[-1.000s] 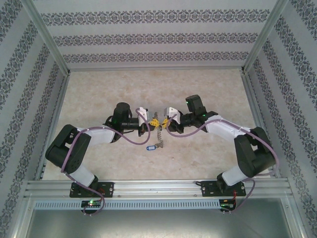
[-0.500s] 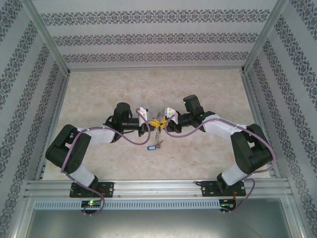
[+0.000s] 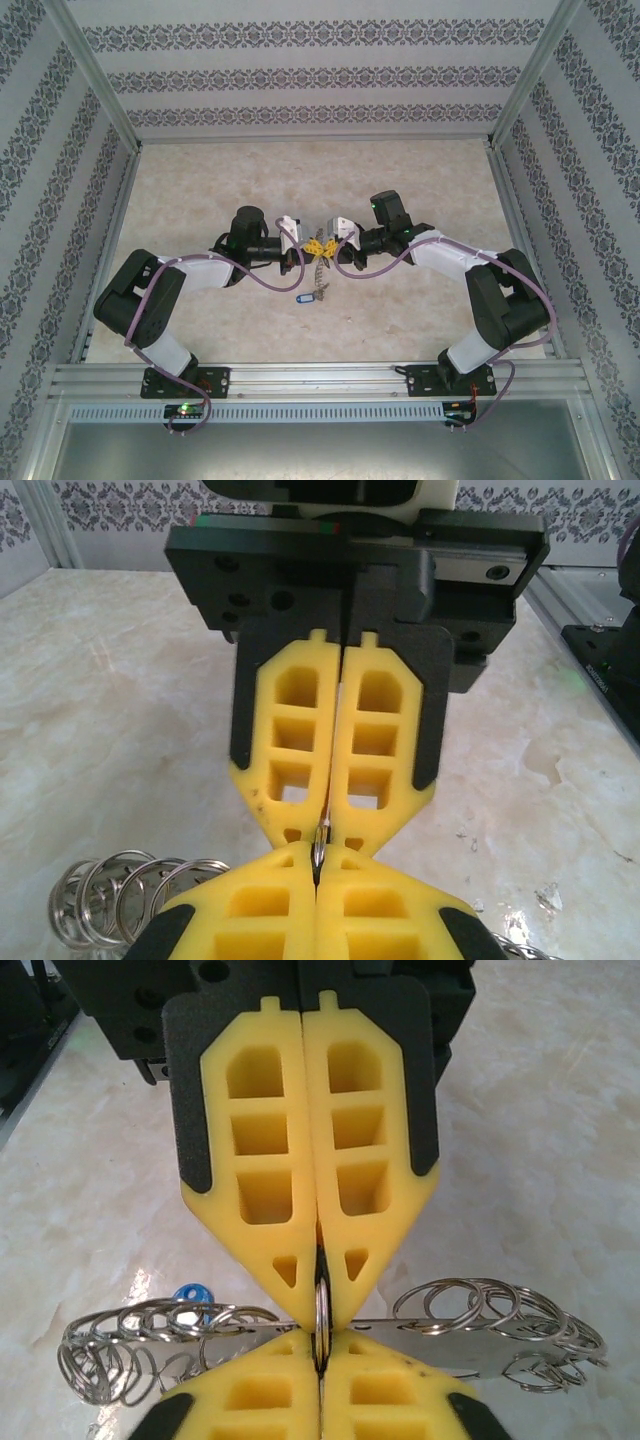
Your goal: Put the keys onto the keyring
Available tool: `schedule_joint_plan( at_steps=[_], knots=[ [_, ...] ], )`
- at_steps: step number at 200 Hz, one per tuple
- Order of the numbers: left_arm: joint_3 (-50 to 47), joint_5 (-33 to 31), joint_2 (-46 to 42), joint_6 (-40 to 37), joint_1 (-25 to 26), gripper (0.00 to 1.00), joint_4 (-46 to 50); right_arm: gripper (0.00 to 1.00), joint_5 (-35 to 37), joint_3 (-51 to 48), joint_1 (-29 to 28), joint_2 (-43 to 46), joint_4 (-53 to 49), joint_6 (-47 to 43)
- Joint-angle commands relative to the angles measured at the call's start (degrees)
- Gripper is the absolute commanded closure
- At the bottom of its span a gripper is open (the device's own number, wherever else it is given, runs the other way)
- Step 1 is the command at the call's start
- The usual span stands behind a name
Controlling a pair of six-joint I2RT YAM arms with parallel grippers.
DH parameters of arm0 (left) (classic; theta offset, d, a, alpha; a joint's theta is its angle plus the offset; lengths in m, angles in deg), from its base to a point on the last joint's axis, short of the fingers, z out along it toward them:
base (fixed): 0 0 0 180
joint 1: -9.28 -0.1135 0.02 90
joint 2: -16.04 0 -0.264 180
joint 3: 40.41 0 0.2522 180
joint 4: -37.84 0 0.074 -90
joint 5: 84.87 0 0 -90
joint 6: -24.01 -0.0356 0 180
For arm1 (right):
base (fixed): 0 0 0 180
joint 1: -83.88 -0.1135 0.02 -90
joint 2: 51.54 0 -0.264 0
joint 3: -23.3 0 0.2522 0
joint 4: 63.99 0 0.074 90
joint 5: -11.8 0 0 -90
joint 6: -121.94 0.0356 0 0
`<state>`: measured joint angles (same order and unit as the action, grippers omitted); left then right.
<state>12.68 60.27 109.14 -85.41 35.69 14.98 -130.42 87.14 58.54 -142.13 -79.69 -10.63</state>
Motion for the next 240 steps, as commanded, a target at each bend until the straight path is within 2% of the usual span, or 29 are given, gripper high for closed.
schedule_joint_plan(
  at_steps=[1, 42, 64, 88, 92, 98, 110, 120, 144, 161, 240],
  knots=[
    [2.1, -1.5, -0.6, -1.3, 1.0, 0.91, 3.3, 0.99, 0.0, 2.4, -1.2, 0.3, -3.0, -1.7],
    [7.6, -3.5, -1.6, -6.4, 1.1, 0.84, 21.0, 0.99, 17.2, 9.1, -6.3, 0.2, -18.3, -6.2],
    [8.1, -3.6, -2.0, -7.3, 1.1, 0.84, 23.0, 1.0, 21.4, 12.6, -8.1, -1.1, -23.2, -7.0],
    [8.1, -3.9, -2.7, -8.2, 1.1, 0.86, 24.5, 1.0, 21.9, 13.5, -8.4, -0.9, -23.7, -7.2],
    [8.2, -3.7, -2.8, -8.5, 1.1, 0.89, 24.8, 1.0, 21.8, 13.4, -8.4, -0.7, -23.6, -7.3],
    [8.3, -2.7, -2.9, -9.4, 1.1, 1.0, 25.7, 1.0, 21.4, 13.4, -8.4, -0.5, -23.6, -7.5],
    [8.4, -0.7, -3.2, -11.2, 1.1, 1.0, 26.9, 1.0, 19.0, 12.4, -8.0, 0.3, -22.4, -8.2],
    [7.7, -0.1, -3.4, -11.1, 1.0, 1.0, 25.6, 0.92, 15.6, 10.1, -7.0, 1.6, -18.4, -7.4],
    [4.4, 0.1, -3.2, -7.4, 0.6, 1.0, 16.2, 0.83, 4.1, 2.3, -2.8, 4.8, -4.8, -2.0],
    [3.9, 1.6, -2.7, -5.6, 0.5, 1.0, 12.8, 0.8, -0.5, 0.5, -1.2, 4.6, -2.9, -1.2],
    [1.4, 1.8, -0.3, 0.9, 0.6, 1.0, -0.1, 0.79, -1.2, 1.2, -1.4, 2.2, -5.0, -4.0]
  ],
)
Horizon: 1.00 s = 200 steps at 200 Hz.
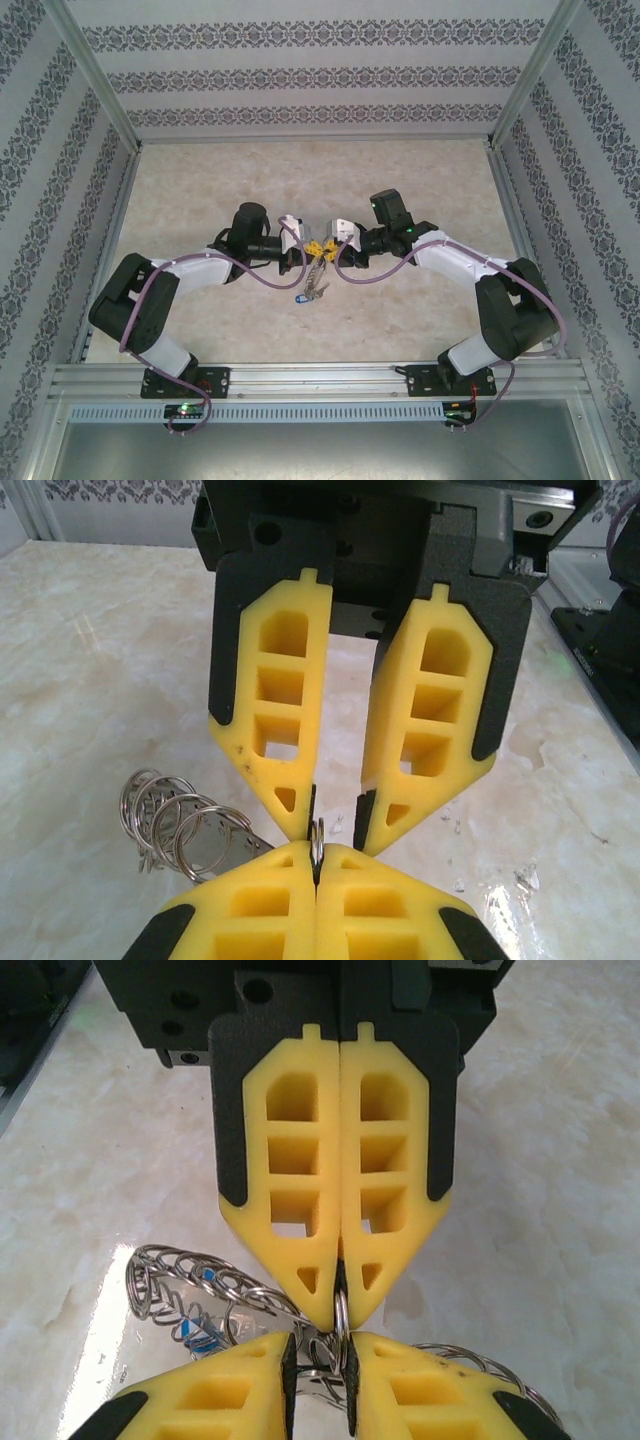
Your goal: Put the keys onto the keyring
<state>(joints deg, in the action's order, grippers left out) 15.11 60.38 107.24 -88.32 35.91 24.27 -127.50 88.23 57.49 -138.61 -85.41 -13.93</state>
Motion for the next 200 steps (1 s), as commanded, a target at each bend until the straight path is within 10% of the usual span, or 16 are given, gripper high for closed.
schedule_joint_plan(
  at_steps=[1, 102, 200],
  knots=[
    [-1.1, 1.7, 1.7, 4.0, 0.3, 1.0, -9.7, 0.79, -4.1, 0.1, -0.4, -1.4, 0.7, -0.7],
    [-3.3, -0.3, 2.8, 6.2, 0.8, 1.0, -17.1, 0.87, -3.9, 0.0, 0.6, -4.9, 2.5, 2.0],
    [0.8, -3.0, 1.6, -0.1, 1.0, 0.91, 1.1, 1.0, 5.3, 5.0, -2.2, 0.7, -7.4, -1.0]
  ],
)
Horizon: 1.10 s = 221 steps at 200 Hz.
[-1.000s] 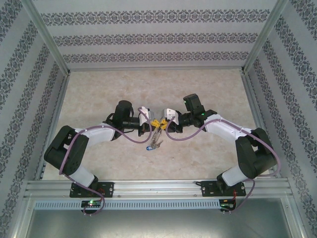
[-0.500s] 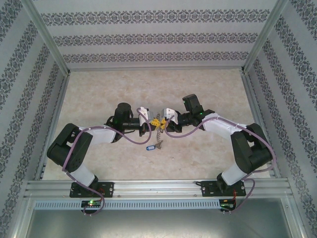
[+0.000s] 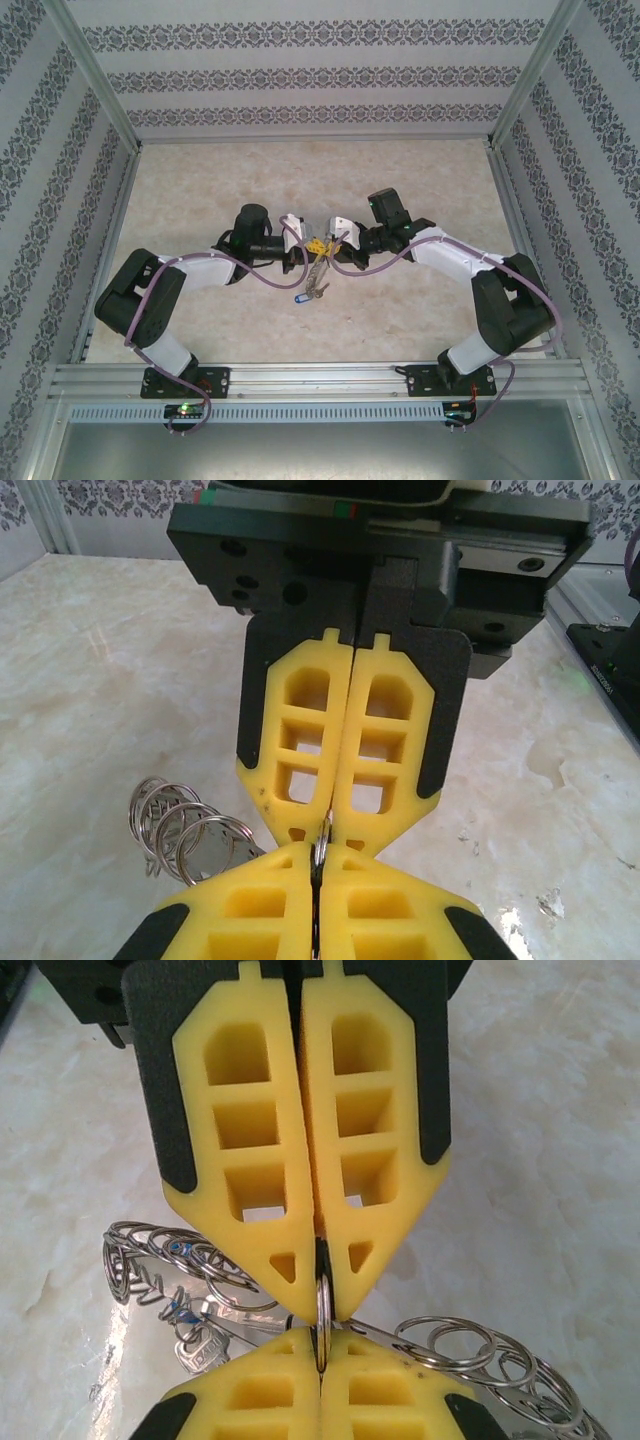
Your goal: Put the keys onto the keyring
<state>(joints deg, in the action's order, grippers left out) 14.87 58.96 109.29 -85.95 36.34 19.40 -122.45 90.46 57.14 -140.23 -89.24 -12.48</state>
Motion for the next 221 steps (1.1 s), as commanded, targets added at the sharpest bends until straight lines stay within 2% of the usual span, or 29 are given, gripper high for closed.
schedule_joint_plan(
  at_steps=[1, 22, 90, 102, 109, 113, 122, 145, 168, 221],
  knots=[
    [1.1, -1.6, -0.4, -2.5, 0.5, 0.9, 6.1, 1.0, 0.3, 2.8, -1.8, 2.3, -3.7, -2.5],
    [1.6, -1.8, -0.5, -2.9, 0.5, 0.86, 7.6, 1.0, 2.1, 3.7, -2.7, 1.5, -5.3, -3.0],
    [4.7, -3.2, -2.3, -4.6, 0.5, 0.84, 15.3, 1.0, 11.1, 10.4, -5.7, 0.9, -15.6, -4.3],
    [5.0, -3.0, -2.5, -4.9, 0.5, 0.86, 15.9, 1.0, 12.3, 10.8, -5.9, 0.8, -16.6, -4.5],
    [5.0, -2.6, -2.5, -5.2, 0.5, 0.93, 16.0, 1.0, 12.4, 10.6, -5.8, 0.9, -16.3, -4.4],
    [5.0, -2.5, -2.5, -5.3, 0.5, 1.0, 16.0, 1.0, 12.0, 10.3, -5.6, 1.1, -15.8, -4.3],
    [4.9, -2.2, -2.3, -5.3, 0.5, 1.0, 15.5, 1.0, 9.4, 9.0, -4.8, 1.9, -13.6, -3.3],
    [3.1, -0.5, -2.3, -4.1, 0.5, 1.0, 11.0, 0.88, -1.0, 3.8, -1.3, 4.3, -4.8, 0.1],
    [2.6, 1.5, -2.3, -3.0, 0.4, 1.0, 8.7, 0.83, -6.0, 0.1, 0.8, 4.5, 0.1, 1.0],
    [2.0, 2.0, -0.8, 0.6, 0.4, 1.0, 2.7, 0.8, -5.4, -3.4, 1.3, 3.3, 3.1, 2.4]
  ],
)
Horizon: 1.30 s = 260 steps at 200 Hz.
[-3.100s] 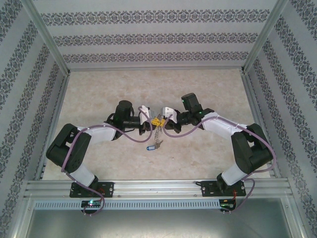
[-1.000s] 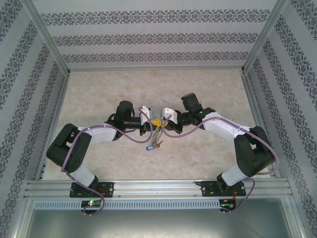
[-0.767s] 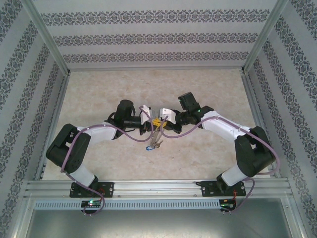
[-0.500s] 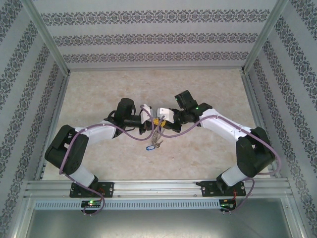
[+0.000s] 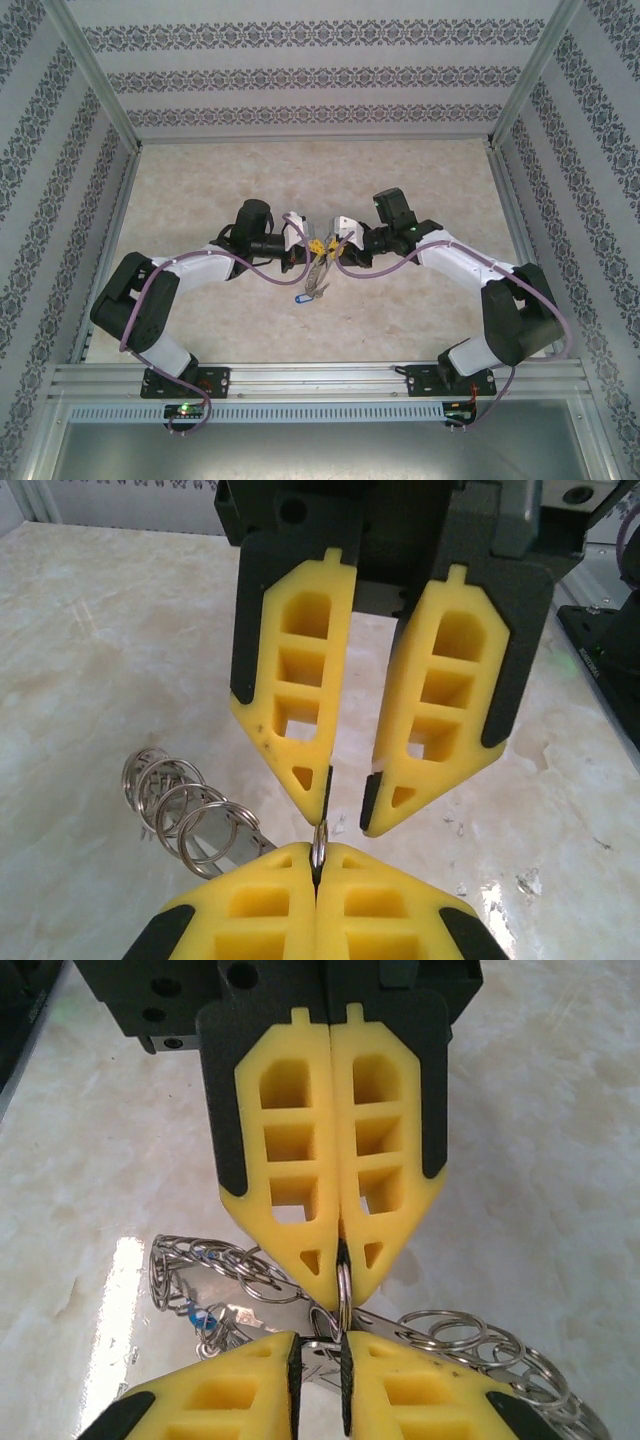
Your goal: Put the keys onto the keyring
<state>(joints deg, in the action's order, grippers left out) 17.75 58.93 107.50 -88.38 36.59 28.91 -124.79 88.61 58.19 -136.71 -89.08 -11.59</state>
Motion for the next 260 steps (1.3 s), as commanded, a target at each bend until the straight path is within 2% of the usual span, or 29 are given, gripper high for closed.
schedule_joint_plan(
  at_steps=[1, 47, 145, 193, 260],
  knots=[
    [-1.0, 2.0, 1.1, 3.2, 0.1, 1.0, -6.9, 0.8, -3.0, -1.5, 0.2, -0.2, 2.9, 1.5],
    [-2.4, 1.4, 2.4, 6.7, 0.1, 1.0, -12.8, 0.78, 2.5, -0.2, -0.2, -1.2, 2.9, 4.1],
    [-4.0, 1.4, 3.5, 8.6, 0.1, 1.0, -18.8, 0.8, 2.6, 2.2, -2.5, -5.9, 5.8, 4.6],
    [-5.0, 0.7, 3.1, 8.5, 0.1, 1.0, -19.8, 0.79, 5.3, -0.3, -1.5, -3.3, 8.7, 6.4],
    [-5.1, 0.8, 3.1, 8.2, 0.1, 1.0, -19.8, 0.78, 3.2, -2.4, 0.2, 1.0, 6.4, 3.8]
  ],
)
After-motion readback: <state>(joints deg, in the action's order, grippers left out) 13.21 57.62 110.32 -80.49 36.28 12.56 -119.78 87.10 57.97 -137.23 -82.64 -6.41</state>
